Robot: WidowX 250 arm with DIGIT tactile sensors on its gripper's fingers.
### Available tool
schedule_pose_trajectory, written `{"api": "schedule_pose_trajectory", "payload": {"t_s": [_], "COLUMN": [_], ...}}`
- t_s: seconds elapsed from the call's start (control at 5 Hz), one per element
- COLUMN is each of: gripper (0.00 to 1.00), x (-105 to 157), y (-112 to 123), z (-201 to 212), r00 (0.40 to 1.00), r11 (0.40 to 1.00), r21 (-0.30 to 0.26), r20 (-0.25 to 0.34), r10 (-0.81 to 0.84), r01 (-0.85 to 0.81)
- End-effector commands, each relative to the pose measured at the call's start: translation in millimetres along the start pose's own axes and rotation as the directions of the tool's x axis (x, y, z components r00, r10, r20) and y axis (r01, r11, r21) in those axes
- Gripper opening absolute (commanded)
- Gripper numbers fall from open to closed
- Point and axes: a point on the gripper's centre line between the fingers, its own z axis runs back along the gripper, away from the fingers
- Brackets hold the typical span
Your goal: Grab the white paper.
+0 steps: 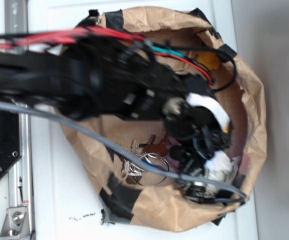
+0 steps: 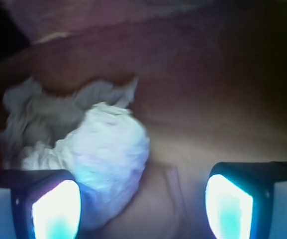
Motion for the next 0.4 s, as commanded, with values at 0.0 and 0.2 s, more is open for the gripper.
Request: {"api": "schedule_pose_trajectory", "payload": {"t_s": [0.0,0.2], "gripper": [1.0,0.0], "x": [28.9,19.8], "y": [-22.0,-18.5], "z": [-15.2,-22.3], "r00": [1.0,0.999], "r11": [1.0,0.999], "r21": [-0.02,0.029], "r20": [0.019,-0.02], "r10": [-0.014,0.04], "r01": [0.014,-0.039]}}
